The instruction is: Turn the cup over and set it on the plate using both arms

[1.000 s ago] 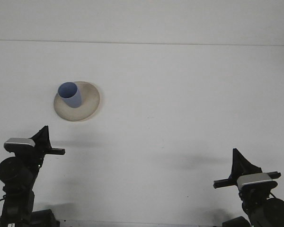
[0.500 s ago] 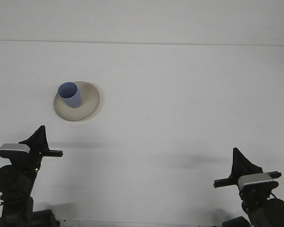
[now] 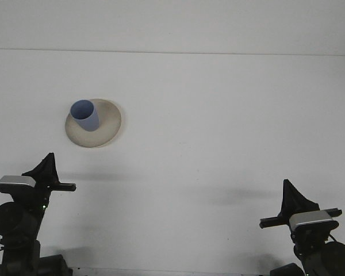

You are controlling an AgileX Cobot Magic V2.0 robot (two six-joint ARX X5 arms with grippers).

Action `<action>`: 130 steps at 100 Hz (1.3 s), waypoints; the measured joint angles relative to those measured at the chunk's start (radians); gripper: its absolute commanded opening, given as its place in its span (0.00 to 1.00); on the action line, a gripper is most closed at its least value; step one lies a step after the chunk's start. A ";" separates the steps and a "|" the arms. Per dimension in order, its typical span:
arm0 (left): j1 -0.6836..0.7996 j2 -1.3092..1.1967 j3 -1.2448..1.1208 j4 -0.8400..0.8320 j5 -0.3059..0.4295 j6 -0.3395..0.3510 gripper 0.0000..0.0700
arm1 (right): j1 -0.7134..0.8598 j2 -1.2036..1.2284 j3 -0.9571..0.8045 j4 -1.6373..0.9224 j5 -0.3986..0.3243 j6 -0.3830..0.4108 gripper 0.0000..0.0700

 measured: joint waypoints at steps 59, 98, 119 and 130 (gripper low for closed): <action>-0.155 -0.201 -0.191 0.046 -0.294 -0.050 0.01 | 0.000 0.000 0.000 0.001 0.000 0.000 0.01; -0.186 -0.380 -0.394 0.039 -0.253 -0.085 0.02 | 0.000 0.000 0.000 0.002 0.000 0.000 0.01; -0.197 -0.380 -0.394 0.036 -0.252 -0.085 0.02 | 0.000 0.000 0.000 0.004 0.000 0.000 0.01; -0.197 -0.379 -0.394 0.035 -0.252 -0.085 0.02 | 0.000 0.000 0.000 0.005 0.000 0.000 0.01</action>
